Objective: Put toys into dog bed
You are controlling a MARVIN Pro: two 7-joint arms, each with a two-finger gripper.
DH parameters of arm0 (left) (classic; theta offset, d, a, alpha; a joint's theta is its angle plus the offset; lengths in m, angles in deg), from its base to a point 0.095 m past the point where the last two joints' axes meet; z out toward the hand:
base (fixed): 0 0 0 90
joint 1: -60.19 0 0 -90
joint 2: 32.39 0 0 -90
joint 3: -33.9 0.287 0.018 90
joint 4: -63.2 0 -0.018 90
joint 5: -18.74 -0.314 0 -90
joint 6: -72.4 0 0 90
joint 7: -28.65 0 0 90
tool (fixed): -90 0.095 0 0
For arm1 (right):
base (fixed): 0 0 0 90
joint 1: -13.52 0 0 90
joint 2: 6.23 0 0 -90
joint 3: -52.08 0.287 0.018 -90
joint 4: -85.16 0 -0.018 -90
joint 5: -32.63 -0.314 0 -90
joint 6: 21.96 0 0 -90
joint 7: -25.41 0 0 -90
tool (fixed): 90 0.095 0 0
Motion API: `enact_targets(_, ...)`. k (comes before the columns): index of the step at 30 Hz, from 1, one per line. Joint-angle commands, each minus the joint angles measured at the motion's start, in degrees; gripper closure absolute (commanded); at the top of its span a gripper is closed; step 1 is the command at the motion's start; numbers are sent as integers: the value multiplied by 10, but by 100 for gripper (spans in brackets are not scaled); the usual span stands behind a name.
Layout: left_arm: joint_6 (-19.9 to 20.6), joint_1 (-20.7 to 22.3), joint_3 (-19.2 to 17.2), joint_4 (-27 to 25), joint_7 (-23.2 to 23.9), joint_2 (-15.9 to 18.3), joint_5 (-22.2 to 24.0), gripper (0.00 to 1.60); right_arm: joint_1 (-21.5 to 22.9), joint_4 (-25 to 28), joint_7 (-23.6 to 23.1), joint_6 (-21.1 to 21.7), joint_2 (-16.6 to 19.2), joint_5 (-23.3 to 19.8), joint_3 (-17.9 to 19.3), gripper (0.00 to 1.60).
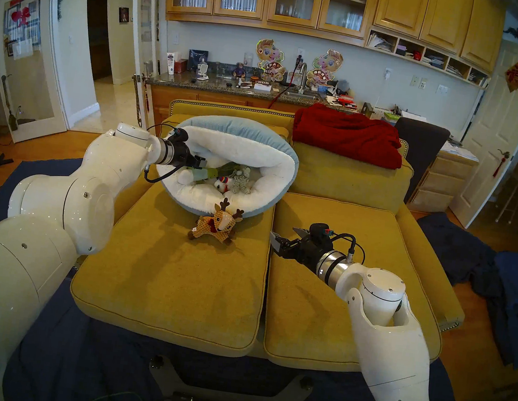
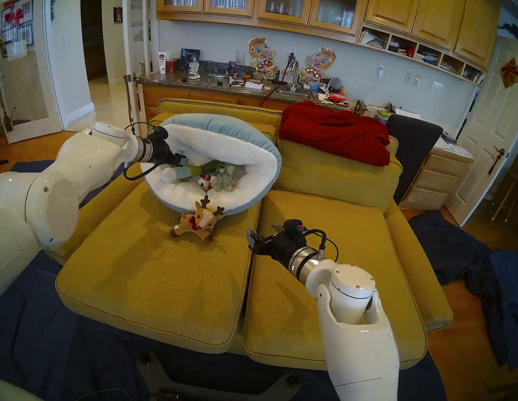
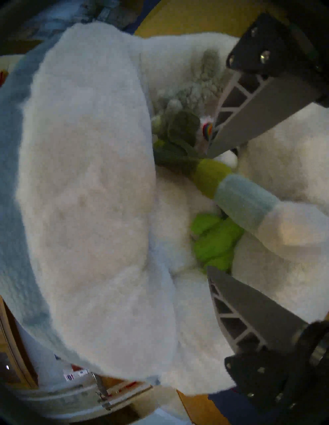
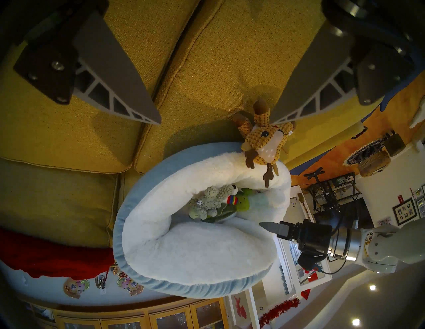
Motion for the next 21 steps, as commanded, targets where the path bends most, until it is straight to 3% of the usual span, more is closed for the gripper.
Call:
enact_targets(1,-34,26,12,-33,68,7,10,0,12,18,-1,-3,-1,-1,2,0)
enact_targets(21,-76,-41,70,-69,280,45,8,0,12,15,-4,-3,-4,3,4,0)
